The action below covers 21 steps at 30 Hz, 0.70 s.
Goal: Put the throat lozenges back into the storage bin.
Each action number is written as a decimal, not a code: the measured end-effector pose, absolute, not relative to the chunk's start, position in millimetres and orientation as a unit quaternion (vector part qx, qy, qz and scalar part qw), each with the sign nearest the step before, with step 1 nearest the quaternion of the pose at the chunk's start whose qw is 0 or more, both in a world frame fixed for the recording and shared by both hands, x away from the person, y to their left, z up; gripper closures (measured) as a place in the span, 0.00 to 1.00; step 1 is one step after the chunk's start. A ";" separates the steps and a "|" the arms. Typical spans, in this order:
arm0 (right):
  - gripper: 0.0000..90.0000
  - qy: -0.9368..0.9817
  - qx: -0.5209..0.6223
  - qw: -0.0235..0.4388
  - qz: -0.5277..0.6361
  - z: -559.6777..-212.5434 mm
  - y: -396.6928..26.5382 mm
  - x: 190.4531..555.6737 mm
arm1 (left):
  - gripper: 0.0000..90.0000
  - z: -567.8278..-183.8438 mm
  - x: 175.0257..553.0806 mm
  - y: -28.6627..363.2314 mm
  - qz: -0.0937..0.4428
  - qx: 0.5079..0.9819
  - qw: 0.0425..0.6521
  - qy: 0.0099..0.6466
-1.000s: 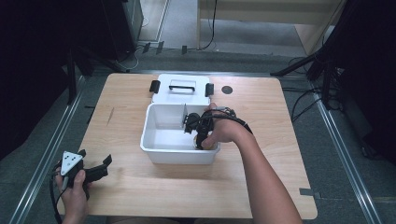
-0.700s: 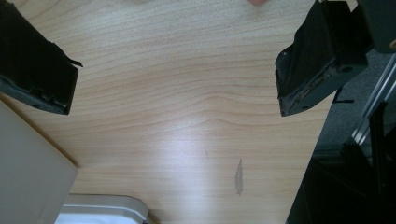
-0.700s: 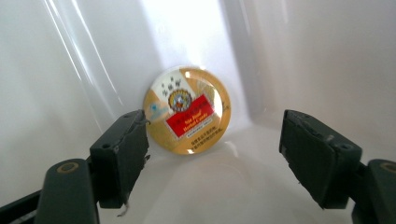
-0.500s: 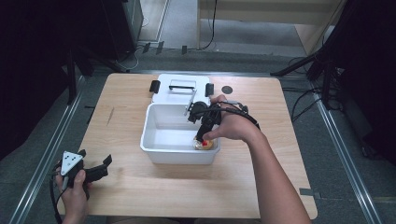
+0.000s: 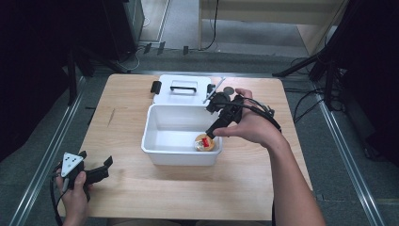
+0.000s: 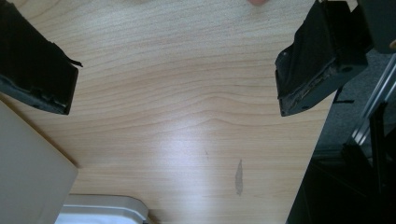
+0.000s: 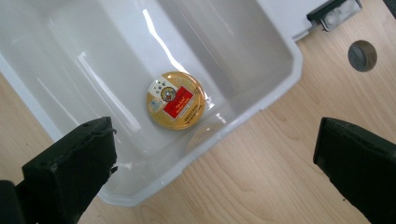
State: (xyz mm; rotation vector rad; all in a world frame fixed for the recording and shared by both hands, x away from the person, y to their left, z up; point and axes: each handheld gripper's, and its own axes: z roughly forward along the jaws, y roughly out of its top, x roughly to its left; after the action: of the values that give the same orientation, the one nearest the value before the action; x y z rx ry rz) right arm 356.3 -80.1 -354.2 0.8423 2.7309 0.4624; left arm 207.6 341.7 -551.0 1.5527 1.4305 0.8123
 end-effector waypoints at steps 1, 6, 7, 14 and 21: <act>0.00 0.934 0.294 0.122 0.164 -352.7 -85.0 356.4 | 0.00 -551.1 207.6 341.7 0.325 0.620 0.426 0.573; 0.00 0.920 0.323 0.126 0.182 -353.4 -108.2 354.5 | 0.00 -551.0 207.6 341.8 0.325 0.621 0.426 0.572; 0.00 0.916 0.331 0.130 0.184 -355.2 -114.7 354.1 | 0.00 -551.1 207.7 341.8 0.324 0.621 0.426 0.573; 0.00 0.896 0.368 0.130 0.212 -370.6 -151.8 350.9 | 0.00 -551.0 207.2 341.6 0.325 0.621 0.426 0.571; 0.00 0.874 0.405 0.140 0.227 -392.6 -185.5 345.1 | 0.00 -551.1 207.2 341.5 0.323 0.621 0.428 0.572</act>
State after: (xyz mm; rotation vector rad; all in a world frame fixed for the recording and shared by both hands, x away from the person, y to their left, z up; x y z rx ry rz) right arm 345.1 -185.5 -392.6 1.1705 2.5264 0.6559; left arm 207.2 341.5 -551.1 1.5521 1.4274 0.8057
